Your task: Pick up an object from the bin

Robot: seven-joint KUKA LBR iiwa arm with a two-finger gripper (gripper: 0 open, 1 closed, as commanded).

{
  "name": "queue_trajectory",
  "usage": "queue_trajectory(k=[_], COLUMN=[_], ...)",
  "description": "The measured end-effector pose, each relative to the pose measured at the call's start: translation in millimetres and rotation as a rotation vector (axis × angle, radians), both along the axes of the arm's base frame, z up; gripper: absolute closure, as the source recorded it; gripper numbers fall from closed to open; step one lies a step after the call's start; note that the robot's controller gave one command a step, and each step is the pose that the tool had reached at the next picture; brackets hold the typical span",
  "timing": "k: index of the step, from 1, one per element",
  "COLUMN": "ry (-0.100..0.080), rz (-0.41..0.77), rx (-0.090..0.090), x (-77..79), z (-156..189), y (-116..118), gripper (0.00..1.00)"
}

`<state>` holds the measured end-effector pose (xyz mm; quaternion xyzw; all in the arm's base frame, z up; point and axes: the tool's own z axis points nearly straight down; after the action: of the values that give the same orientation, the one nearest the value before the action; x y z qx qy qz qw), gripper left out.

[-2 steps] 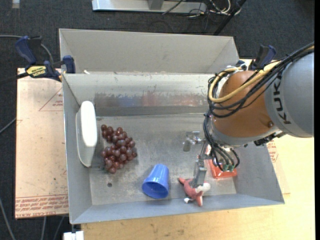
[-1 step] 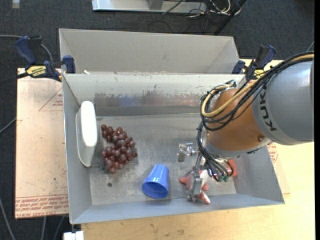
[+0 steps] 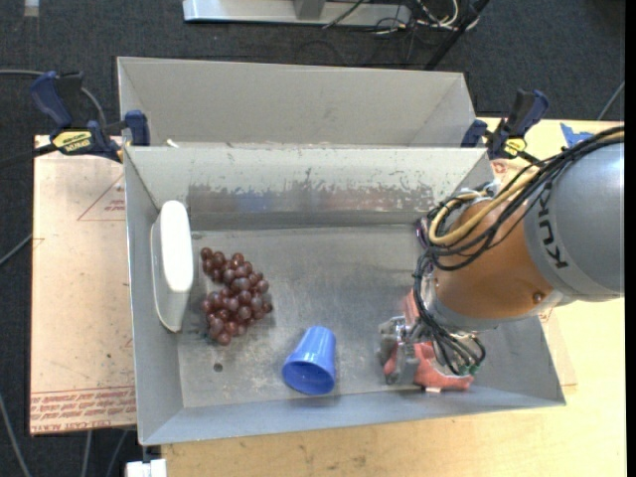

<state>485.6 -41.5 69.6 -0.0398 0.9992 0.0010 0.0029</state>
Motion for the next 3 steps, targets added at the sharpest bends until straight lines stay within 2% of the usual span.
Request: queue_trajectory(k=[1,2,3], ry=[0.0,0.006,-0.002], rz=[0.0,0.026,0.07], rx=[0.0,0.001,0.0], x=[0.0,-5.6,-4.2], z=[0,36,88], y=[0,2,8], gripper=[1.0,1.0,1.0])
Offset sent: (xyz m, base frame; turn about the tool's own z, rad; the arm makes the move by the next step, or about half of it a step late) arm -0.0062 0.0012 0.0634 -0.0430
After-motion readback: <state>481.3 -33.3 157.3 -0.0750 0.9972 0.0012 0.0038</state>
